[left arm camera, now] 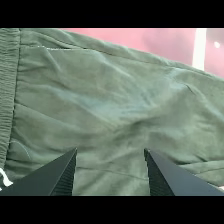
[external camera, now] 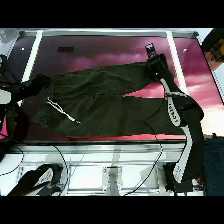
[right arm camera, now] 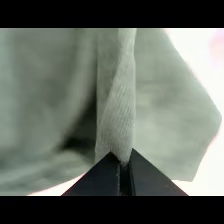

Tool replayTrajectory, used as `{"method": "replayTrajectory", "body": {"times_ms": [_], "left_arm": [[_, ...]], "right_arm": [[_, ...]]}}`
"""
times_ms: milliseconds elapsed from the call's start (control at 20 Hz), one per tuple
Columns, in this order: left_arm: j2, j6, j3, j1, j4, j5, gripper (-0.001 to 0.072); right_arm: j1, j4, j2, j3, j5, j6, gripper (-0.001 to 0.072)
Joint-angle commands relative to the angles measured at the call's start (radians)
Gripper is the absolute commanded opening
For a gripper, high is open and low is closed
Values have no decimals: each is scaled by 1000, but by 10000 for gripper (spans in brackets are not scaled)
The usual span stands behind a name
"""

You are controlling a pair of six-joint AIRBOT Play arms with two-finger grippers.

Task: Fold the clothes and pants, and hang the long-sleeved shirts on hangers.

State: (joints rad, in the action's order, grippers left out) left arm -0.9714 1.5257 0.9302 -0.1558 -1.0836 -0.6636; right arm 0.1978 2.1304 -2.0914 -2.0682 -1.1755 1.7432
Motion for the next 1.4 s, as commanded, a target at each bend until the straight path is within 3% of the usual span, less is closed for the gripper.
{"method": "replayTrajectory", "body": {"times_ms": [0,100,200,250,400,800,1100,1350], "left_arm": [[0,0,1,-1,0,23,481],[-1,0,1,-1,-1,32,460],[-1,-1,1,-1,-8,32,371],[-2,-16,1,-1,-7,32,364],[-8,-53,1,-1,-8,32,364],[-30,-53,1,0,-8,32,364],[-30,-53,1,0,-7,32,364],[-30,-52,1,0,-6,32,364]], "right_arm": [[-9,20,90,-2,-130,-6,12],[7,8,173,-2,-184,-5,12],[32,0,264,-2,-281,-5,12],[44,-3,303,-2,-328,-5,12],[86,-5,407,-2,-422,-5,12],[106,4,552,-2,-586,-39,13],[-103,-28,546,95,-430,-120,12],[-361,-204,434,124,-272,-183,13]]}}
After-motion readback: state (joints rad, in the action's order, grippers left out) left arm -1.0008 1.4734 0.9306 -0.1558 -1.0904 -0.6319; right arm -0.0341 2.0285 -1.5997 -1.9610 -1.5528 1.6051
